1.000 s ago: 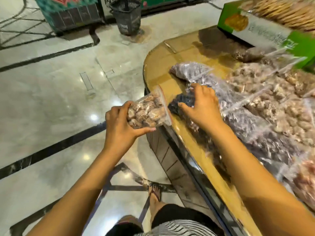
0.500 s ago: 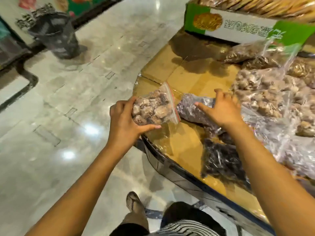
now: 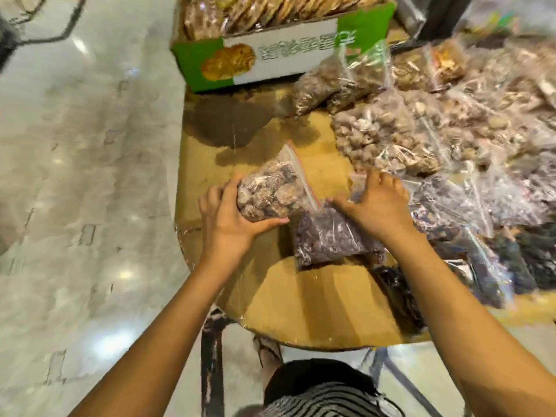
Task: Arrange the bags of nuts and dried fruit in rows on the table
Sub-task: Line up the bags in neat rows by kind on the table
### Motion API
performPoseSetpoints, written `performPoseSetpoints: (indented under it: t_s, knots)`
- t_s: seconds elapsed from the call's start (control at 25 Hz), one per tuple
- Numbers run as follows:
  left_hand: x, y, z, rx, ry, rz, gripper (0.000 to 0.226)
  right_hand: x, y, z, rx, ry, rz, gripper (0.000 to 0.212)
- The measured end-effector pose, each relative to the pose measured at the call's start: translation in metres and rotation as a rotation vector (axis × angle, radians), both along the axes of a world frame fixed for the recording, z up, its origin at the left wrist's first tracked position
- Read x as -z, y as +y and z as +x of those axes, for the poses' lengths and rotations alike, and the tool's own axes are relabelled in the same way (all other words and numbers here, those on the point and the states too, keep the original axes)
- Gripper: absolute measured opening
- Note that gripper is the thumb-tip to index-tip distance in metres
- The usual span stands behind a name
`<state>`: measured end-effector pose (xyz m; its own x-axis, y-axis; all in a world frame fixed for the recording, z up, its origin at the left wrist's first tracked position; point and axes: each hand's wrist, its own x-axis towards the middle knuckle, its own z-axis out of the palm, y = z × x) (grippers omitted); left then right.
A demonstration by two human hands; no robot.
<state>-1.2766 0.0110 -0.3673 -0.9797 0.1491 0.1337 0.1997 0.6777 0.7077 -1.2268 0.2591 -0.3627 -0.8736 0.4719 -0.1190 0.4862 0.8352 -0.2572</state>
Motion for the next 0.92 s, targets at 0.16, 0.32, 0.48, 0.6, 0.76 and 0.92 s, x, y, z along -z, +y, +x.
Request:
performPoseSetpoints:
  t_s: [0.16, 0.32, 0.48, 0.6, 0.76, 0.92]
  knots:
    - [-0.004, 0.019, -0.041, 0.132, -0.018, 0.059, 0.1, -0.009, -0.016, 0.007, 0.115, -0.106, 0.041, 0.104]
    - [0.011, 0.051, -0.092, 0.258, -0.114, 0.171, 0.088, -0.007, -0.036, 0.009, 0.253, -0.14, 0.086, 0.097]
    - [0.028, 0.093, -0.15, 0.446, -0.147, 0.201, 0.085, -0.005, -0.058, 0.007, 0.522, -0.167, 0.121, 0.094]
    - [0.026, 0.124, -0.178, 0.522, -0.097, 0.195, 0.084, -0.001, -0.075, -0.001, 0.66, -0.149, 0.09, 0.085]
    - [0.037, 0.179, -0.195, 0.517, -0.177, 0.097, 0.093, 0.003, -0.08, -0.011, 0.779, -0.124, 0.102, 0.079]
    - [0.051, 0.186, -0.197, 0.662, -0.133, -0.242, 0.101, 0.012, -0.082, -0.017, 0.819, -0.104, 0.109, 0.076]
